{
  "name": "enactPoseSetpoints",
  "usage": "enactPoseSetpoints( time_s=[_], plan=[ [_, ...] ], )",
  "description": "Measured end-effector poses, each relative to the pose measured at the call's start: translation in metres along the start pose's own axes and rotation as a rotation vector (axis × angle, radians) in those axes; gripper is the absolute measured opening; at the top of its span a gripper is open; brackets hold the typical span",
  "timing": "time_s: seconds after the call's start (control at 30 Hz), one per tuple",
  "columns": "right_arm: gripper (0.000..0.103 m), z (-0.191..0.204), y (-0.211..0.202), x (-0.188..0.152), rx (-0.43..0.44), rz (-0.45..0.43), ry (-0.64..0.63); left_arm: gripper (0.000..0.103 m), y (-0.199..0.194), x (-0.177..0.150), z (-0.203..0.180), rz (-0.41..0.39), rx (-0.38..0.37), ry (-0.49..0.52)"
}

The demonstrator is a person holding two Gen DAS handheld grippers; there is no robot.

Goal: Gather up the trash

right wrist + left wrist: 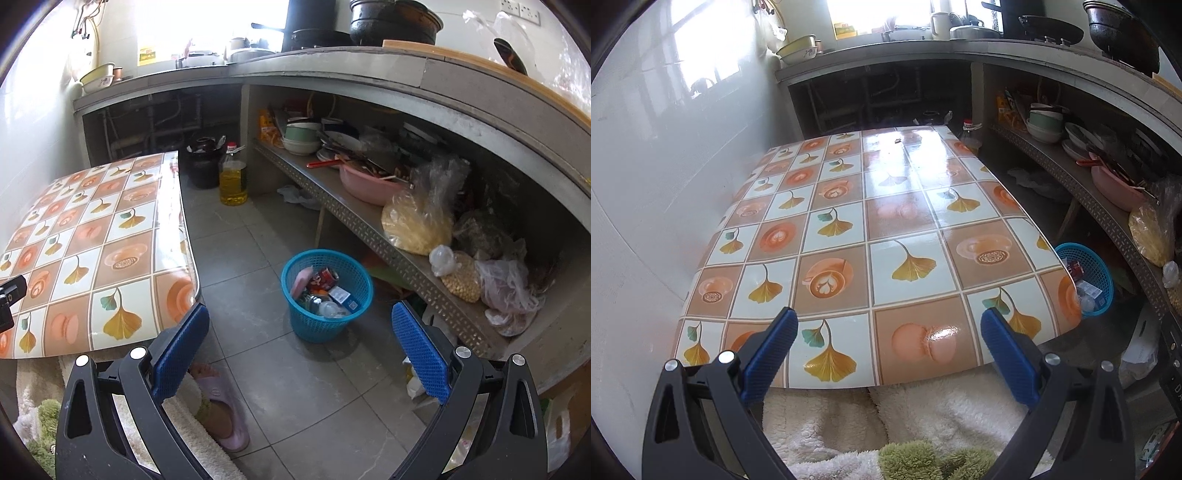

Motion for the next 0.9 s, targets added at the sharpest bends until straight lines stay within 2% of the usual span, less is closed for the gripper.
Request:
enactPoseSetpoints(
  time_s=[0.9],
  plan=[
    [0.095,-0.0017,0.0000,0.0014,-0.005,-0.010,0.007,0.097,0.0028,-0.0029,-0.0014,0.009,-0.010,0.020]
  ],
)
Point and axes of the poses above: each gripper's, at about its wrist camera, not at the fingertips, and y roughly the way its jaws point, z to its left, x to its top, the point moved 4 cm from there along y, roughly the way its jaws point, and after that the axes turned 4 degrees about -x, right-handed, at the moved point
